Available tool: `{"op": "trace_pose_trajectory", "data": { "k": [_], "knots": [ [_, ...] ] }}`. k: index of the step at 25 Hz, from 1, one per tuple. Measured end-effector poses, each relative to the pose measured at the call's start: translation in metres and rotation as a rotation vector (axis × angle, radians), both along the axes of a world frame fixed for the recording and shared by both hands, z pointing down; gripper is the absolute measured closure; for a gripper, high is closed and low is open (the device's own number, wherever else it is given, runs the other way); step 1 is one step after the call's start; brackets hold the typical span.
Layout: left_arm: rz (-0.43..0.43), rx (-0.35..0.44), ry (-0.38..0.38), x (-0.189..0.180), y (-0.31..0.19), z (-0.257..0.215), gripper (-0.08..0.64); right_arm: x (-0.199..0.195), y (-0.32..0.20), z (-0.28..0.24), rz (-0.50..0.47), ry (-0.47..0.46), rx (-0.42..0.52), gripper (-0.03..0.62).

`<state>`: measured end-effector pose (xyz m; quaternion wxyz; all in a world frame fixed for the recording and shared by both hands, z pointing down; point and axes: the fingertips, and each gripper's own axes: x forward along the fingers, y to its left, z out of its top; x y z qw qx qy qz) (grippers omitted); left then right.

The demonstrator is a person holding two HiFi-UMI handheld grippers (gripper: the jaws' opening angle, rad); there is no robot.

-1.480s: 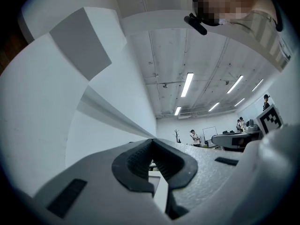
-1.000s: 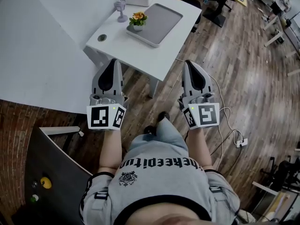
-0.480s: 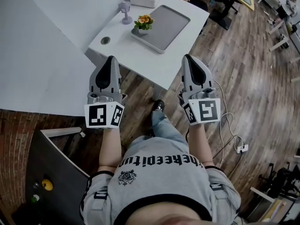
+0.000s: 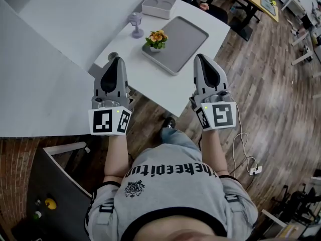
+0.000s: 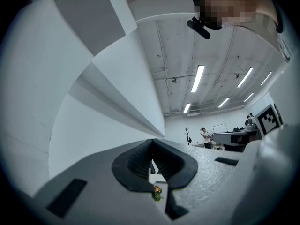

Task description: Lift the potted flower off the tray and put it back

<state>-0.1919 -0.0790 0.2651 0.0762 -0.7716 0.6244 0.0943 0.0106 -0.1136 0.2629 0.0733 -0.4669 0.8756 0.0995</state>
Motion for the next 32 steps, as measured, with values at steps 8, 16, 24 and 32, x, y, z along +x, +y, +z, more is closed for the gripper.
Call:
{"op": "trace_pose_trajectory", "data": {
  "k": [8, 16, 24, 32],
  "knots": [
    [-0.004, 0.009, -0.015, 0.009, -0.064, -0.002, 0.557, 0.003, -0.064, -0.004, -0.021, 0.003, 0.014, 0.592],
    [0.006, -0.076, -0.032, 0.023, -0.123, 0.033, 0.557, 0.006, -0.118, 0.01, -0.042, 0.003, -0.016, 0.592],
    [-0.012, -0.301, -0.031, 0.027, -0.164, 0.123, 0.555, 0.006, -0.149, 0.038, -0.059, 0.01, -0.079, 0.592],
    [0.033, -0.544, 0.02, 0.04, -0.187, 0.224, 0.43, 0.005, -0.165, 0.068, -0.071, 0.036, -0.143, 0.592]
  ]
}}
